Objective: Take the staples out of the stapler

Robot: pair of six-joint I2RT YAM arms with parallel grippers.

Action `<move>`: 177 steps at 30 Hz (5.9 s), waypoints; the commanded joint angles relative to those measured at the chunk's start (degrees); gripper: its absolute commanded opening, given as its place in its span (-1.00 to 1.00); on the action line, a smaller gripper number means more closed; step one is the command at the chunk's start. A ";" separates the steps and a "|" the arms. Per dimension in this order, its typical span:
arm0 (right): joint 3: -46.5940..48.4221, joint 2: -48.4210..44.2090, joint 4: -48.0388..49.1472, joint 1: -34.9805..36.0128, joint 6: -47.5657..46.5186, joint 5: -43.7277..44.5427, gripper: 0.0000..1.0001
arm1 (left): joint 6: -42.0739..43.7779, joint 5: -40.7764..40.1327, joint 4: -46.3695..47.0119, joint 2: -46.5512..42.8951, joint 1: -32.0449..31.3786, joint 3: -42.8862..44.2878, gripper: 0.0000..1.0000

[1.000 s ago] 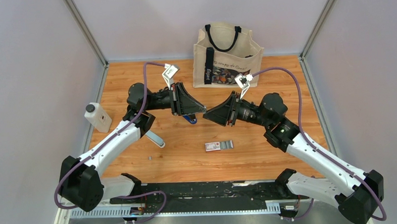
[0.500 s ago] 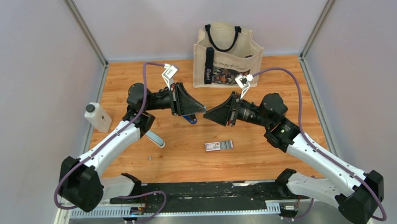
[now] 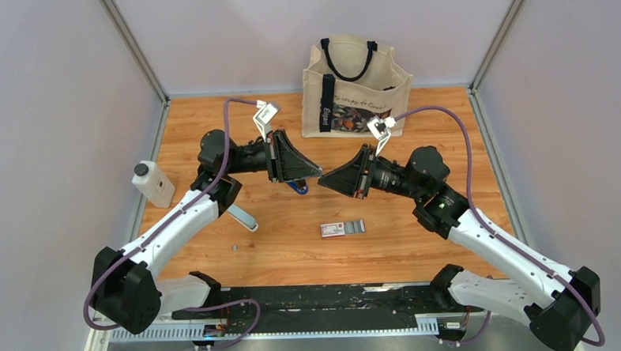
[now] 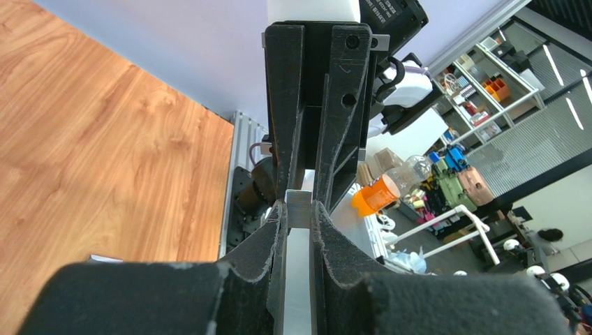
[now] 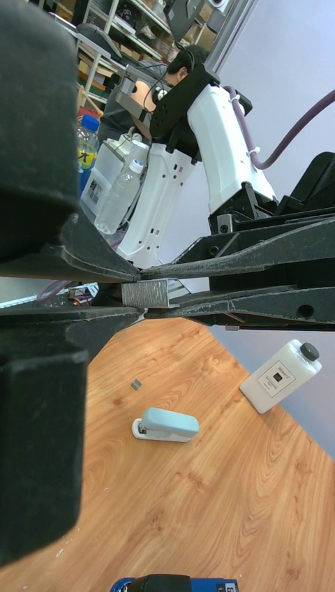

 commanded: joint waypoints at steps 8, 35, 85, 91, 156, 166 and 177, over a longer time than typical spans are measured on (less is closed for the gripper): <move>-1.23 -3.34 -4.03 0.18 -2.76 3.18 -0.90 | 11.30 -1.11 -13.66 -2.36 -0.03 2.95 -0.20; -5.10 6.94 -49.83 3.26 -11.47 34.56 -0.87 | 70.82 -28.09 -70.82 0.01 3.04 9.56 0.08; 2.90 29.79 -45.09 3.35 -16.65 29.82 -0.88 | 78.29 -26.25 -65.98 -3.24 2.96 -0.99 0.02; 3.51 30.50 -45.35 3.43 -16.92 29.73 -0.87 | 78.47 -26.51 -66.25 -3.24 2.96 -1.08 0.02; 4.75 29.62 -47.55 1.15 -18.85 29.29 -0.34 | 78.73 -24.93 -67.39 -2.63 2.96 -0.55 0.01; 6.41 26.46 -50.36 1.15 -19.20 30.78 -0.27 | 78.99 -24.58 -67.92 -2.63 2.96 -0.46 0.01; 1.67 24.08 -47.73 1.06 -18.68 29.12 -0.86 | 79.08 -24.23 -68.27 -2.10 2.96 -0.03 0.02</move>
